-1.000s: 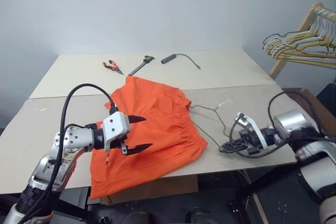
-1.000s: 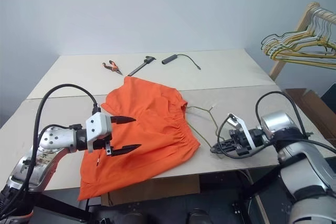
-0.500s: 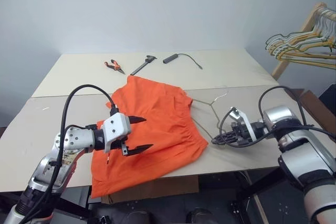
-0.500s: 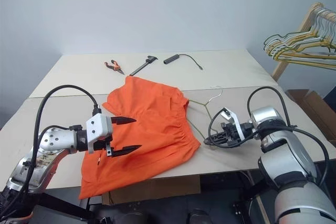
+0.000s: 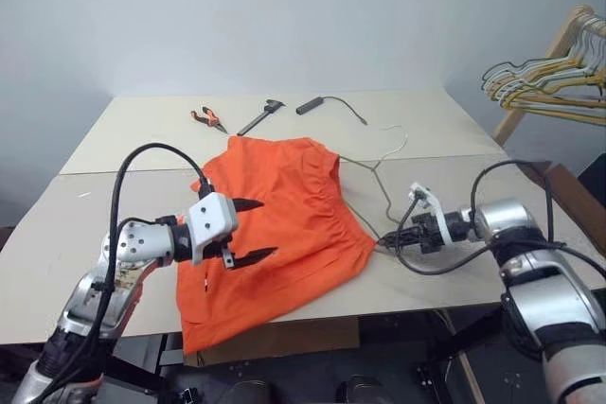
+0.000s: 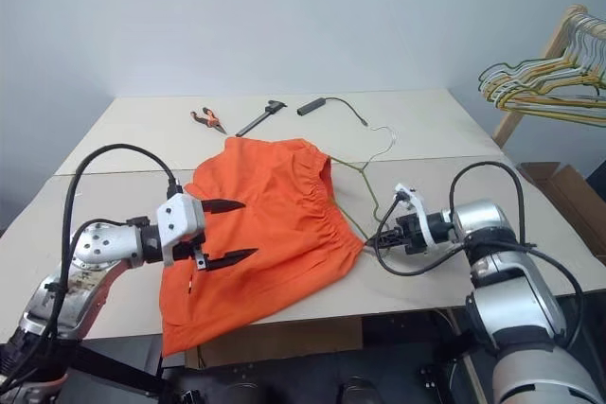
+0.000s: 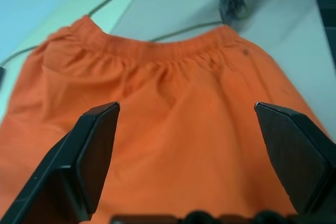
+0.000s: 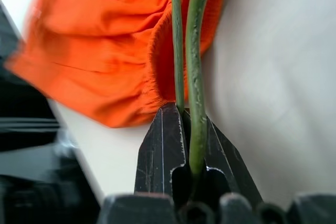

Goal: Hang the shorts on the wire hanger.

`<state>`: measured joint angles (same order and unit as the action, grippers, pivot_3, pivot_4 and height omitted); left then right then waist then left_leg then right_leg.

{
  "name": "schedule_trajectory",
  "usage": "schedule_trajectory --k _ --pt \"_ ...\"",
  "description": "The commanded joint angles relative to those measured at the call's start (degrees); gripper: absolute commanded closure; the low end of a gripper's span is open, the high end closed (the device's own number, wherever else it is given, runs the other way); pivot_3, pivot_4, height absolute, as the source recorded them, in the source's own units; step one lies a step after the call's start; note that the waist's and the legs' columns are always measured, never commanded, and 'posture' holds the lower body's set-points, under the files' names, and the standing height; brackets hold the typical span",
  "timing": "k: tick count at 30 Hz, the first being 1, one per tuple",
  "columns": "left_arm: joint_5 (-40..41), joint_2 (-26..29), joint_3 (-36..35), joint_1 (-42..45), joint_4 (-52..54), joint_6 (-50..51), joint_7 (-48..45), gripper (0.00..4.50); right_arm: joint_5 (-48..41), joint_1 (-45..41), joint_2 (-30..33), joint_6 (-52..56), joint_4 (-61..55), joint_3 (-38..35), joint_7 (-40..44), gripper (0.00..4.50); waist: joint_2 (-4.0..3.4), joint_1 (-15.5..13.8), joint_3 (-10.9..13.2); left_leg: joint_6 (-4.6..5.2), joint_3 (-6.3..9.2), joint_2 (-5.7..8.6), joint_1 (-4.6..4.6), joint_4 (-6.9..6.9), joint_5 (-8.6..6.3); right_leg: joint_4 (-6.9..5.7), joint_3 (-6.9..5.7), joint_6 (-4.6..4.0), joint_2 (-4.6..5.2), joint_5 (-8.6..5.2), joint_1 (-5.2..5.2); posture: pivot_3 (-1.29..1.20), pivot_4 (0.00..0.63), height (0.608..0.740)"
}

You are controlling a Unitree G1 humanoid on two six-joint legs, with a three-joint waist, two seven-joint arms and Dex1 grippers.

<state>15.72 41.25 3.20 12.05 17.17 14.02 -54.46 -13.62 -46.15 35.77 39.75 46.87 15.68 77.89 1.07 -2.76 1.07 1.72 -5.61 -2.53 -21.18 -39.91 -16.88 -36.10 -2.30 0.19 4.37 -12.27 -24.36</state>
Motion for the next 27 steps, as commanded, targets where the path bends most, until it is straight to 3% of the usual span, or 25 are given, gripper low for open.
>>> schedule_trajectory --k 1,12,20,27 --pt "-0.82 -0.77 -1.12 3.74 -1.85 -1.93 1.17 0.03 0.86 2.93 0.30 -7.47 -11.77 -4.50 -6.29 4.50 -0.01 0.24 0.01 0.00 0.00 -0.01 -0.01 0.00 0.00 0.01 -0.01 0.00 -0.02 0.00 0.00 0.08 0.000 0.740" --pt "0.93 -3.18 -4.18 22.38 -15.60 -3.87 0.87 0.03 8.25 5.99 2.82 -18.13 -26.14 -3.10 -11.72 4.50 -0.01 0.74 0.01 -0.02 -0.03 0.02 0.02 0.00 0.01 0.03 -0.01 0.00 -0.04 0.00 0.03 0.05 0.000 0.740" --pt "-2.73 0.44 0.64 34.37 -34.20 -15.81 -15.62 0.03 11.46 4.68 1.23 -16.08 -34.45 0.39 -11.90 4.50 -0.01 2.16 0.01 -0.06 -0.53 0.02 0.01 0.01 0.04 0.04 -0.03 0.01 -0.04 -0.01 0.00 0.04 0.000 0.740" --pt "-4.99 0.26 4.17 40.69 -45.59 -18.22 -25.28 0.03 13.06 3.82 -0.56 -16.15 -37.02 2.57 -12.20 4.50 0.00 2.63 0.02 -0.06 -0.63 0.00 -0.03 -0.02 0.04 0.04 -0.01 0.02 -0.05 -0.01 -0.04 0.04 0.000 0.740"
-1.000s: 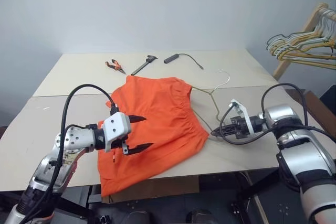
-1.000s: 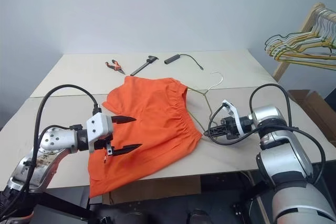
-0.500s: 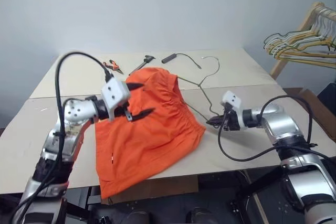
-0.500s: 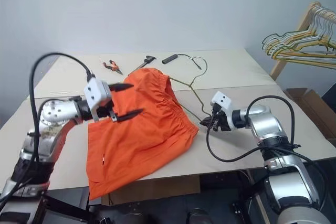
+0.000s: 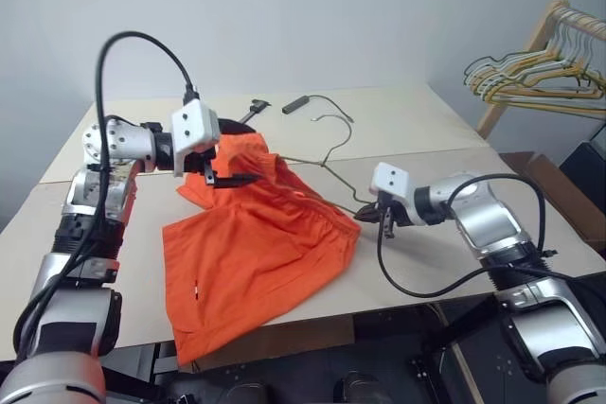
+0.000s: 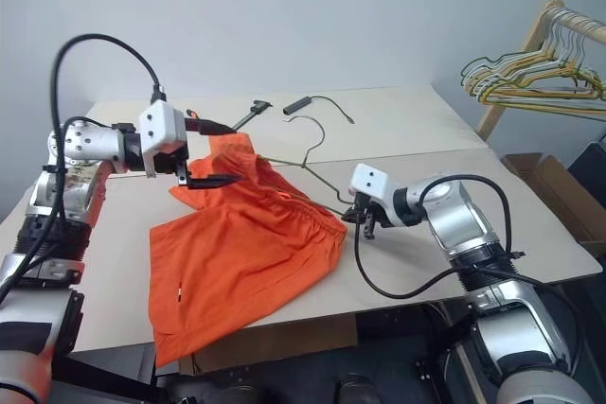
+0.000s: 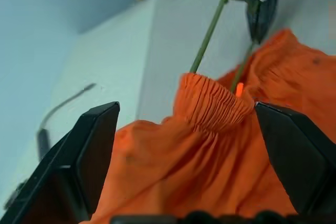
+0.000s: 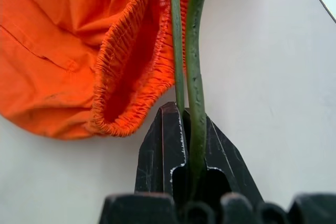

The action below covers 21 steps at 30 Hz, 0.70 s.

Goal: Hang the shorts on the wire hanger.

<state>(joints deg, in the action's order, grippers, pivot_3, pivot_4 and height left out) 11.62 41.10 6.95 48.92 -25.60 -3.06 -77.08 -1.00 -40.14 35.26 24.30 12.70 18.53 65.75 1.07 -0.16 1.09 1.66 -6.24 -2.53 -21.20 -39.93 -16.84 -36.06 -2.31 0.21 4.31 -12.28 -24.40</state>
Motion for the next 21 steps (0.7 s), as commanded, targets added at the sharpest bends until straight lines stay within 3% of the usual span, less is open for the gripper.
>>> schedule_trajectory --k 1,8,9,12,21 --pt "-1.28 0.30 0.81 4.80 -4.33 -0.97 -3.75 0.03 0.81 -2.30 -0.01 -0.71 -3.03 0.16 0.04 4.50 0.00 0.01 0.00 0.00 0.00 0.01 -0.01 0.01 0.00 0.01 0.00 0.00 0.00 0.00 0.00 0.04 0.000 0.740" --pt "-3.11 -0.16 3.15 8.85 -10.87 -1.55 -12.08 0.03 2.75 -1.72 0.52 -2.77 -4.49 1.88 0.64 4.50 0.00 0.27 0.00 0.04 -0.03 0.00 -0.05 -0.04 -0.02 0.01 0.00 0.04 0.01 -0.02 -0.02 0.04 0.000 0.740" --pt "-3.32 -0.08 3.59 9.00 -11.26 -1.32 -13.38 0.21 2.86 -1.69 0.60 -2.85 -4.61 1.91 0.65 4.50 0.00 0.33 0.00 0.04 -0.03 0.00 -0.07 -0.04 -0.02 0.01 0.01 0.04 0.02 -0.02 -0.04 0.04 0.000 0.740" --pt "-3.91 -0.17 4.54 9.21 -11.70 -1.24 -15.35 0.91 2.94 -1.63 1.04 -2.95 -5.43 2.08 1.07 4.50 0.00 0.55 0.00 0.04 -0.04 0.00 -0.08 -0.04 -0.02 0.00 0.01 0.04 0.02 -0.02 -0.06 0.04 0.000 0.740" --pt "-7.41 -1.40 6.68 9.33 -13.67 -2.73 -14.70 3.93 2.58 -1.64 1.06 -2.93 -8.57 2.06 2.30 4.50 0.00 0.87 0.00 0.06 -0.01 -0.02 -0.10 -0.07 -0.04 -0.01 0.02 0.04 0.01 -0.02 -0.07 0.03 0.000 0.740"
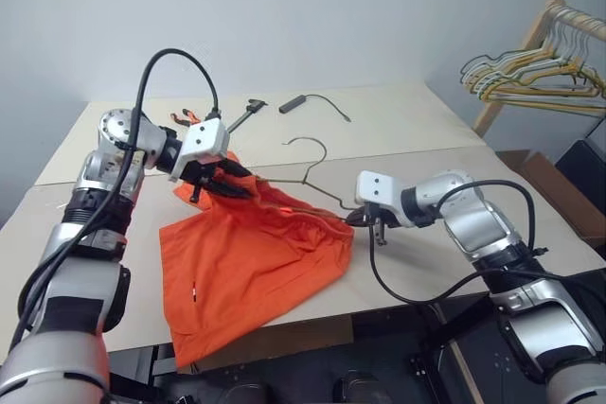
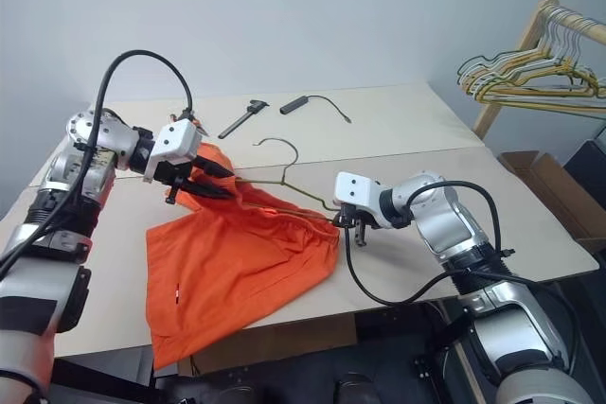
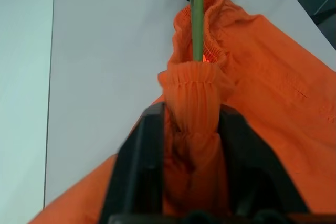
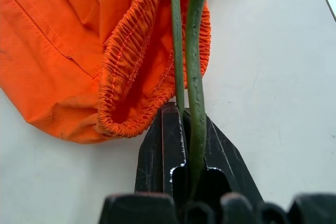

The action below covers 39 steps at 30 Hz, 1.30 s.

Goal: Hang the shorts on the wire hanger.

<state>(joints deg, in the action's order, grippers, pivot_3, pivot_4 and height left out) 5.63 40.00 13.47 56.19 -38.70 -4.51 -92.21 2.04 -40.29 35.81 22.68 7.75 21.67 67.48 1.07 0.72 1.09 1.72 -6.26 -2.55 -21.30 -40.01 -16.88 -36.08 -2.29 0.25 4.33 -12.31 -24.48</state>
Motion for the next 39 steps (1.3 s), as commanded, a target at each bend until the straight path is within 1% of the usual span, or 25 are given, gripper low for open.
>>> schedule_trajectory --k 1,2,7,9,11,13,16,19,22,23,26,28,29,31,33,37,39 --pt "-1.63 -0.47 0.09 2.09 -0.81 -1.41 0.46 4.23 -0.52 -1.42 0.48 -1.34 -3.86 -1.08 0.63 4.50 0.00 0.00 0.00 0.00 0.00 0.00 0.00 0.00 0.00 0.00 0.00 0.00 0.00 0.00 -0.01 0.03 0.000 0.740" --pt "-1.79 -0.58 -0.06 2.14 -0.91 -1.38 0.41 4.48 -0.53 -1.40 0.43 -1.27 -3.98 -1.05 0.62 4.50 0.00 0.00 0.00 0.00 0.00 0.00 0.00 0.00 0.00 0.00 0.00 0.00 0.00 0.00 -0.01 0.03 0.000 0.740" --pt "-2.13 -0.30 -1.08 2.07 -0.03 -2.04 1.95 4.48 0.46 -1.01 0.24 -2.75 -3.62 -0.77 -0.46 4.50 0.00 -0.01 0.00 0.01 0.00 0.00 -0.01 -0.02 -0.01 0.00 0.00 0.00 0.01 0.00 -0.01 0.03 0.000 0.740" --pt "-2.17 0.25 -1.39 1.93 0.15 -3.45 2.06 4.48 1.12 -2.25 -0.24 -1.06 -2.21 -0.13 -0.09 4.50 0.00 -0.01 0.00 0.01 0.01 -0.01 -0.01 -0.01 -0.01 0.00 0.00 0.00 0.00 0.00 -0.01 0.03 0.000 0.740" --pt "-1.78 0.52 -1.97 1.97 0.20 -4.08 2.26 4.50 1.96 -2.46 0.37 -2.18 -1.79 0.55 0.74 3.91 0.00 0.00 0.00 0.01 0.01 -0.01 -0.01 -0.02 -0.01 0.00 0.00 0.00 0.00 0.00 -0.01 0.04 0.000 0.740" --pt "-2.12 0.76 -2.38 2.52 -0.54 -4.86 3.58 4.50 1.09 -2.74 -0.34 -0.61 -1.82 -1.01 -0.50 3.38 0.00 -0.01 0.00 0.01 0.01 -0.01 -0.01 -0.02 -0.01 -0.01 0.00 0.00 0.00 0.00 -0.01 0.04 0.000 0.740" --pt "-3.14 1.24 -2.79 3.40 -1.57 -5.94 5.76 4.50 -0.94 -2.18 0.45 -0.35 -2.82 -4.38 -1.35 2.30 0.00 -0.03 0.00 0.01 0.01 -0.01 -0.01 -0.03 -0.01 -0.02 0.00 0.00 0.00 0.00 -0.01 0.04 0.000 0.740" --pt "-3.41 1.61 -3.52 4.52 -3.09 -6.43 6.87 4.50 -3.24 -1.27 2.31 1.60 -3.69 -9.67 -3.17 1.21 0.00 -0.18 0.00 0.01 0.01 0.01 -0.03 -0.04 -0.01 -0.01 0.00 0.00 0.02 0.00 -0.01 0.04 0.000 0.740" --pt "-3.77 1.82 -3.90 5.75 -5.62 -7.51 8.34 4.50 -7.94 0.58 4.39 6.03 -6.27 -17.37 -5.06 0.17 0.00 -0.55 0.00 0.04 0.00 0.02 -0.06 -0.04 -0.03 0.02 -0.01 0.02 0.05 -0.01 -0.01 0.03 0.000 0.740" --pt "-3.80 1.72 -4.14 6.27 -6.60 -7.77 8.95 4.50 -9.88 1.65 5.18 8.16 -7.91 -20.09 -5.34 0.08 0.01 -0.67 0.00 0.06 0.00 0.02 -0.06 -0.05 -0.04 0.02 -0.01 0.02 0.05 -0.01 -0.01 0.02 0.000 0.740" --pt "-3.79 1.31 -4.76 7.77 -9.02 -8.67 10.14 4.50 -15.24 5.09 7.27 15.29 -12.42 -25.09 -5.12 0.08 0.01 -0.86 0.00 0.09 0.00 0.01 -0.09 -0.05 -0.05 0.06 -0.03 0.04 0.04 -0.02 -0.01 0.01 0.000 0.740" --pt "-3.86 1.18 -5.08 8.87 -10.21 -9.16 10.42 4.50 -18.66 8.95 7.47 20.16 -16.11 -26.38 -5.29 0.08 0.02 -0.84 0.01 0.10 0.00 0.00 -0.09 -0.05 -0.06 0.06 -0.03 0.03 0.04 -0.02 -0.01 0.01 0.000 0.740" --pt "-3.88 1.15 -5.19 9.40 -10.68 -9.42 10.39 4.50 -19.98 11.22 6.47 22.39 -17.80 -26.32 -6.37 0.08 0.03 -0.80 0.00 0.10 0.01 0.00 -0.09 -0.04 -0.06 0.06 -0.03 0.04 0.03 -0.02 -0.01 0.01 0.000 0.740" --pt "-3.94 1.10 -5.33 10.27 -11.44 -9.75 10.28 4.50 -20.97 15.24 2.52 24.12 -20.37 -24.92 -10.25 0.08 0.06 -0.52 -0.02 0.10 0.01 -0.01 -0.05 -0.04 -0.07 0.04 -0.03 0.04 0.02 -0.02 0.01 0.01 0.000 0.740" --pt "-4.04 1.04 -5.35 10.70 -12.08 -10.11 10.23 4.50 -21.97 16.29 -2.84 27.60 -20.28 -24.08 -15.16 0.08 0.07 0.12 -0.01 0.10 0.00 -0.03 0.00 -0.05 -0.07 -0.01 0.00 0.03 0.00 -0.02 0.03 0.01 0.000 0.740" --pt "-4.21 0.96 -5.42 10.87 -12.69 -10.58 10.23 4.50 -19.99 17.45 -11.21 25.42 -18.32 -19.58 -21.74 0.08 0.05 0.61 0.00 0.07 0.00 -0.02 0.01 -0.07 -0.05 -0.17 0.06 0.03 0.00 -0.01 -0.04 0.02 0.000 0.740" --pt "-4.24 1.01 -5.43 10.85 -12.74 -10.67 10.21 4.50 -19.28 17.44 -13.27 23.22 -17.19 -18.10 -23.34 0.08 0.05 0.46 0.00 0.06 0.04 -0.03 0.02 -0.09 -0.04 -0.19 0.04 0.03 -0.02 -0.01 -0.03 0.02 0.000 0.740"
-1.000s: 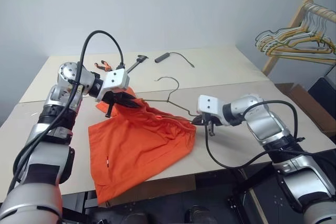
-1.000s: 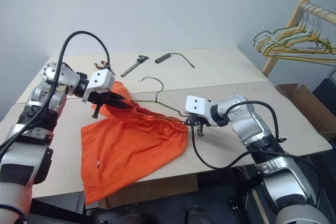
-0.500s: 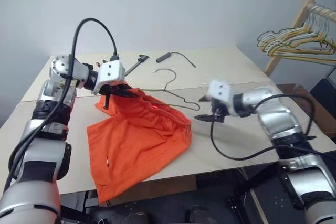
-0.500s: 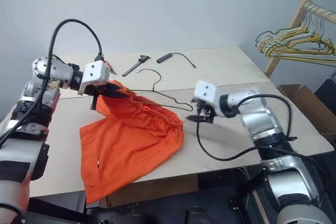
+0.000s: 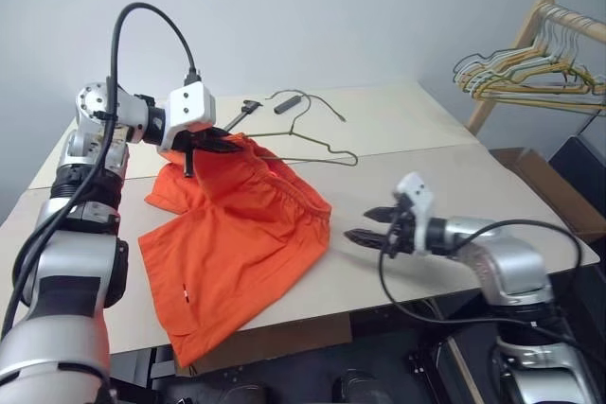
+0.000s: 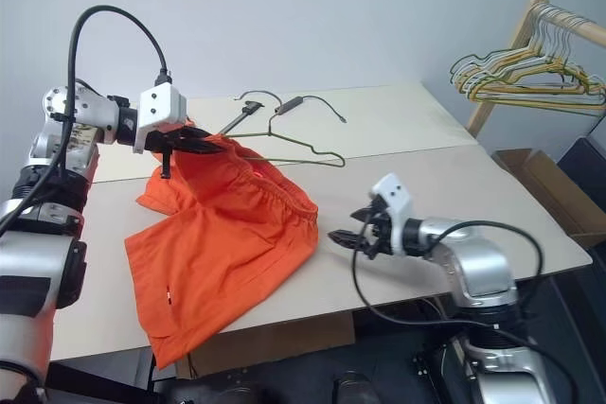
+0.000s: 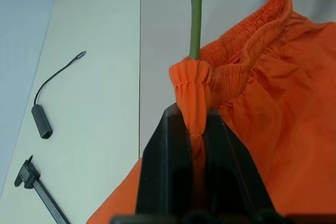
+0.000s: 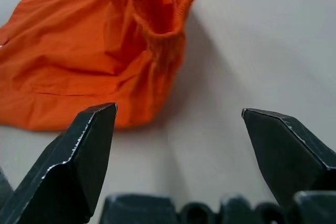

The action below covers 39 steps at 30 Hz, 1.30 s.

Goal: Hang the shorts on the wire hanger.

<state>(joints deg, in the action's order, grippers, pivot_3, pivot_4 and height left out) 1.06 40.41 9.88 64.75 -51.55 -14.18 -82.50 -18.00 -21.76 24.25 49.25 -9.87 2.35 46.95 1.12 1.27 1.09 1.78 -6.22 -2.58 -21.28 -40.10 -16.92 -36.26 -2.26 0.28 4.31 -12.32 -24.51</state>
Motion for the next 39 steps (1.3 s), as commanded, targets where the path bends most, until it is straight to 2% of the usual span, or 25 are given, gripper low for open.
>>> schedule_trajectory --k 1,6,8,10,14,19,20,24,27,32,39 --pt "0.34 0.62 -1.86 2.30 0.11 -0.99 0.48 4.50 1.11 -1.25 -2.28 -4.34 1.06 1.83 -3.34 0.08 0.00 -0.16 0.00 0.00 0.00 0.00 0.00 0.00 0.00 0.00 0.00 0.00 0.00 0.00 0.00 0.02 0.000 0.740" --pt "0.58 0.75 -2.09 2.20 0.39 -0.81 0.51 4.50 0.44 -3.00 -5.37 -7.41 6.90 3.09 -3.69 0.08 0.02 -0.49 0.01 0.04 -0.01 0.04 -0.12 -0.12 -0.02 0.10 -0.01 0.04 0.05 0.02 0.01 0.03 0.000 0.740" --pt "0.61 0.81 -2.22 1.96 0.54 -0.79 0.78 4.50 -0.06 -4.02 -7.25 -8.49 9.63 3.12 -3.93 0.45 0.02 -0.47 0.01 0.07 -0.02 0.04 -0.15 -0.17 -0.04 0.11 -0.01 0.05 0.05 0.02 0.01 0.04 0.000 0.740" --pt "0.66 0.90 -2.33 1.65 0.66 -0.83 0.89 4.50 -0.26 -5.10 -8.79 -8.91 11.95 2.49 -4.87 0.96 0.02 -0.46 0.01 0.07 -0.01 0.03 -0.17 -0.19 -0.04 0.12 -0.01 0.06 0.04 0.02 0.01 0.04 0.000 0.740" --pt "0.95 1.33 -2.74 0.57 1.38 -0.75 0.79 4.50 -1.07 -6.75 -10.09 -8.14 15.43 0.43 -6.22 2.41 0.02 -0.48 0.01 0.07 -0.01 0.03 -0.17 -0.18 -0.04 0.10 -0.01 0.06 0.04 0.02 0.00 0.05 0.000 0.740" --pt "1.55 2.18 -3.91 -0.61 1.66 -0.49 0.16 4.50 -1.45 -6.90 -8.75 -8.99 16.70 -1.07 -5.09 4.25 0.02 -0.55 0.01 0.07 0.00 0.02 -0.18 -0.18 -0.04 0.10 -0.01 0.06 0.04 0.02 0.00 0.06 0.000 0.740" --pt "1.71 2.34 -4.14 -0.80 1.80 -0.49 -0.12 4.50 -1.70 -6.91 -8.41 -9.03 16.67 -1.36 -4.66 4.45 0.02 -0.55 0.01 0.07 0.00 0.03 -0.18 -0.18 -0.04 0.10 -0.01 0.06 0.04 0.02 0.00 0.06 0.000 0.740" --pt "4.37 3.35 -5.82 -1.78 2.64 -0.37 -3.56 4.50 -4.27 -7.17 -5.02 -8.54 15.89 -2.79 -0.72 4.45 0.02 -0.57 0.01 0.07 0.00 0.03 -0.18 -0.18 -0.04 0.10 -0.01 0.06 0.05 0.02 0.00 0.06 0.000 0.740" --pt "10.35 4.72 -7.46 -3.02 4.64 0.13 -9.18 4.50 -8.65 -9.36 0.32 -5.46 17.14 -4.31 6.90 4.45 0.01 -0.49 0.01 0.08 0.00 0.02 -0.20 -0.18 -0.05 0.12 -0.01 0.06 0.05 0.02 -0.01 0.05 0.000 0.740" --pt "20.68 8.54 -5.07 -5.57 10.45 2.58 -10.00 4.50 -10.92 -15.18 8.44 -4.24 23.21 -2.74 17.99 4.45 0.02 -0.45 0.02 0.12 0.05 -0.02 -0.17 -0.19 -0.07 0.11 0.00 0.06 0.04 0.02 -0.01 0.05 0.000 0.740" --pt "20.81 11.75 -1.73 -7.35 12.02 2.61 -10.00 4.50 -7.42 -21.17 12.10 -8.69 32.33 0.26 24.54 4.45 0.02 -0.58 0.02 0.11 0.02 -0.02 -0.08 -0.19 -0.07 0.04 0.00 0.06 0.02 0.02 0.04 0.07 0.000 0.740"
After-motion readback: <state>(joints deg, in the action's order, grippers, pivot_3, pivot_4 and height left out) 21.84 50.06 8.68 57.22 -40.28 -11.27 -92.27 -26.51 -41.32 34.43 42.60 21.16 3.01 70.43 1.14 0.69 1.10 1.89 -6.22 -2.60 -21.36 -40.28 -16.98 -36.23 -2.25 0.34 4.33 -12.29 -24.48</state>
